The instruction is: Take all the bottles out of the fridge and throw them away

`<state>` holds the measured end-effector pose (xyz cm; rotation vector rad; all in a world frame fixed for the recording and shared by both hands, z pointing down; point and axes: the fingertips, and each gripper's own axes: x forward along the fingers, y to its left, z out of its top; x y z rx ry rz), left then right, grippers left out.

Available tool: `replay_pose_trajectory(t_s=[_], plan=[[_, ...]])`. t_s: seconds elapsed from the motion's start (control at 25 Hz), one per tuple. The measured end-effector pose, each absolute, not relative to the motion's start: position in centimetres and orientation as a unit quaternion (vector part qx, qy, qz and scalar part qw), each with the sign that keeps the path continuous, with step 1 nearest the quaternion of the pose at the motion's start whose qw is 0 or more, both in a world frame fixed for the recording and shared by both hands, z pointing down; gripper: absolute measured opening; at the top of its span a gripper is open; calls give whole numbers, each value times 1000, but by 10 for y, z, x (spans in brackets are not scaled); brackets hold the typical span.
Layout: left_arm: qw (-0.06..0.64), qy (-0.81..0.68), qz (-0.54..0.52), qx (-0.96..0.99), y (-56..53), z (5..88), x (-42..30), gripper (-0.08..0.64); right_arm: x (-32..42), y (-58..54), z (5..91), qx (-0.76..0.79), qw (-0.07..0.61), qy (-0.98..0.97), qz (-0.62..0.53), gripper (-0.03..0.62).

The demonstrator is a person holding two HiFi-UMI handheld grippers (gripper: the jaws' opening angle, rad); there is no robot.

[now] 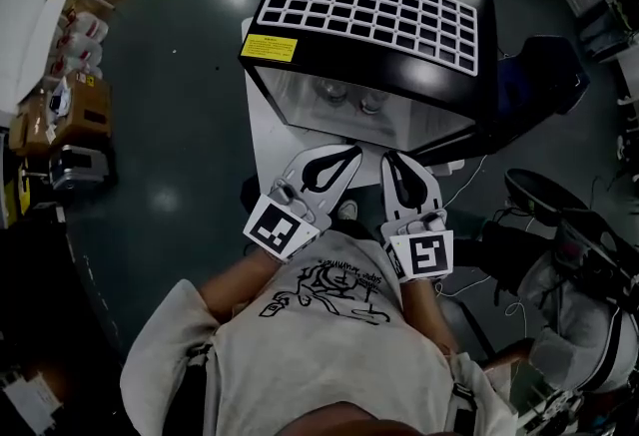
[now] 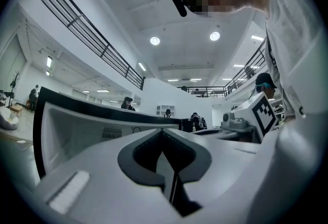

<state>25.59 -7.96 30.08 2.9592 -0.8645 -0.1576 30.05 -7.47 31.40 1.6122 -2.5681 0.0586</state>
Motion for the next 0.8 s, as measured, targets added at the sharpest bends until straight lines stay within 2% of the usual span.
replay_pose_trajectory(t_s=[0.12,0.32,0.8], plan=[[51,-277,-35,959,-81,313,258,6,300,-80,327,531,59,-845,25,11],[27,-276,-55,959,-91,325,258,6,298,-86,345,529,68,-845,21,11],[34,-283,-38,958,-107,352,256,6,299,-101,371,537,71,-840,10,17]])
